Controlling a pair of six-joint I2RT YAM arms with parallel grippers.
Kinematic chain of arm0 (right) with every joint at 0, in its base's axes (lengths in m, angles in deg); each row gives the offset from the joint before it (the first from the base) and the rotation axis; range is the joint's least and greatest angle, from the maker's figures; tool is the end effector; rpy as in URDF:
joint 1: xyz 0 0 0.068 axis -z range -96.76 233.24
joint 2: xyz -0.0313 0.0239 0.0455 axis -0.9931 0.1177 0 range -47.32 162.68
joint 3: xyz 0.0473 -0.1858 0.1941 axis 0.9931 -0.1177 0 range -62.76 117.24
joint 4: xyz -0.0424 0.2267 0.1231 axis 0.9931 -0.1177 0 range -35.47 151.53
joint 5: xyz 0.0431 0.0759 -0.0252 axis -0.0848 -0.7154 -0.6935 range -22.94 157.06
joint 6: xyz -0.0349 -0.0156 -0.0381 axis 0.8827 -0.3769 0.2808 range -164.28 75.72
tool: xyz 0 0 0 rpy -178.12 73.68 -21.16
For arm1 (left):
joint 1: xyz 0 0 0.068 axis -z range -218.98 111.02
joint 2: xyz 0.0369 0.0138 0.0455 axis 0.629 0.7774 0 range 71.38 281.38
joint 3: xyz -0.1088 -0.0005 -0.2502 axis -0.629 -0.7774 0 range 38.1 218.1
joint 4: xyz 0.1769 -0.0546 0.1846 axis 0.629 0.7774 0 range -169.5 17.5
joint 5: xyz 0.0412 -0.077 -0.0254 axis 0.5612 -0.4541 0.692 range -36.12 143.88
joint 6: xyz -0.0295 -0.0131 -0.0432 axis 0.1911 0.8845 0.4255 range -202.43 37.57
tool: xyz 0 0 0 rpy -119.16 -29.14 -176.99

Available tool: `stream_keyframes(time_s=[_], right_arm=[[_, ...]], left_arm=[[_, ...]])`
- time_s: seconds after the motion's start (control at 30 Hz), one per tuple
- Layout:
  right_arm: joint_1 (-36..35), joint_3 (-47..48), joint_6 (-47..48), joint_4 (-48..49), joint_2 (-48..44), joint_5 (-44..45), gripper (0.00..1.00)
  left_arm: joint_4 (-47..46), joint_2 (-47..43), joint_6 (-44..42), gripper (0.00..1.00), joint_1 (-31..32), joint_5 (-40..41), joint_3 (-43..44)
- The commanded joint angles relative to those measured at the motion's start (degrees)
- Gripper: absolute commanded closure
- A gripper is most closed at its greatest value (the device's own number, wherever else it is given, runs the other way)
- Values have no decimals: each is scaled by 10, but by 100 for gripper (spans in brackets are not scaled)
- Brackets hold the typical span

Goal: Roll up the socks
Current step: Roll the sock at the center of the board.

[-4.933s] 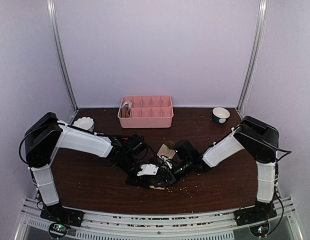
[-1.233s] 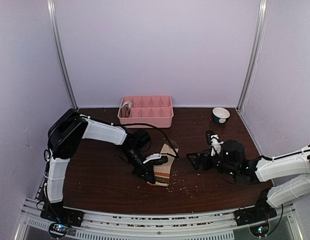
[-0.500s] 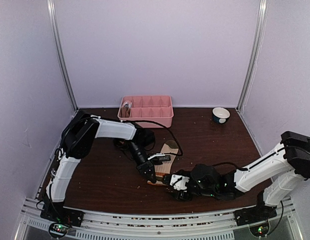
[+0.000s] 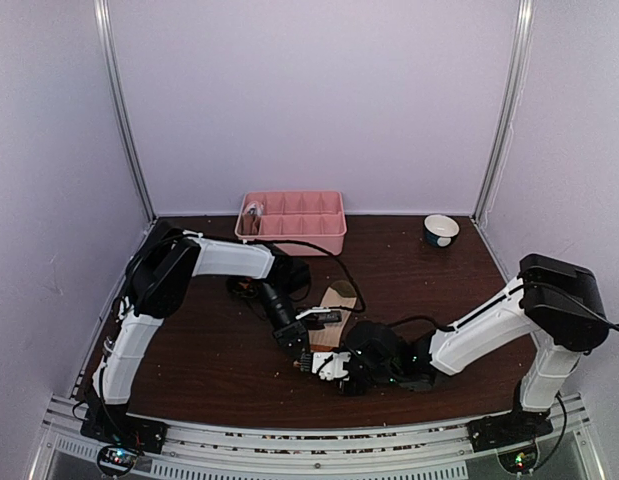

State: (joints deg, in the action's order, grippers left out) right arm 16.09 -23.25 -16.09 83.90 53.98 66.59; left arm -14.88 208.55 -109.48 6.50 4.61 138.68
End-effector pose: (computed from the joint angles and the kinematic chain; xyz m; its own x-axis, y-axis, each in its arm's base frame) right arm 0.1260 0.2997 0.1153 0.2191 -0.6965 -0.6833 -0.9308 0.0607 -0.3604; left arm 0.2803 -0.3235 0.0997 -0.4480 0.8786 -0.1651 0.6351 0.1829 -0.7504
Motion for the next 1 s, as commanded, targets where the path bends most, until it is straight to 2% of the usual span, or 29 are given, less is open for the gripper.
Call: stream_keyframes(time_s=[0.0,0.07,0.17,0.2,0.3,0.37,0.53,0.8,0.97], right_arm=[[7,14,-7,-20,13,-11,73],[9,16,-12,-27,18,-17,79],[11,13,-21,-35,17,-32,99],[11,13,-25,-37,15,-37,100],[11,12,-52,-43,8,-50,98],[11,22,-70,-55,8,-51,86],[11,19,-108,-30,1,-60,77],[11,18,-128,-20,-14,-81,78],[12,13,-141,-8,-21,-92,84]], left_arm=[[-10,64,-6,100,-5,198,-31],[-10,62,-7,100,-5,195,-31],[-10,60,-9,100,-5,197,-28],[-12,57,-9,100,-5,199,-29],[-16,54,-10,100,-5,203,-33],[-16,57,-10,100,-5,207,-33],[-16,61,-9,100,-4,215,-33],[-16,59,-9,100,-4,219,-32],[-16,59,-10,100,-4,222,-31]])
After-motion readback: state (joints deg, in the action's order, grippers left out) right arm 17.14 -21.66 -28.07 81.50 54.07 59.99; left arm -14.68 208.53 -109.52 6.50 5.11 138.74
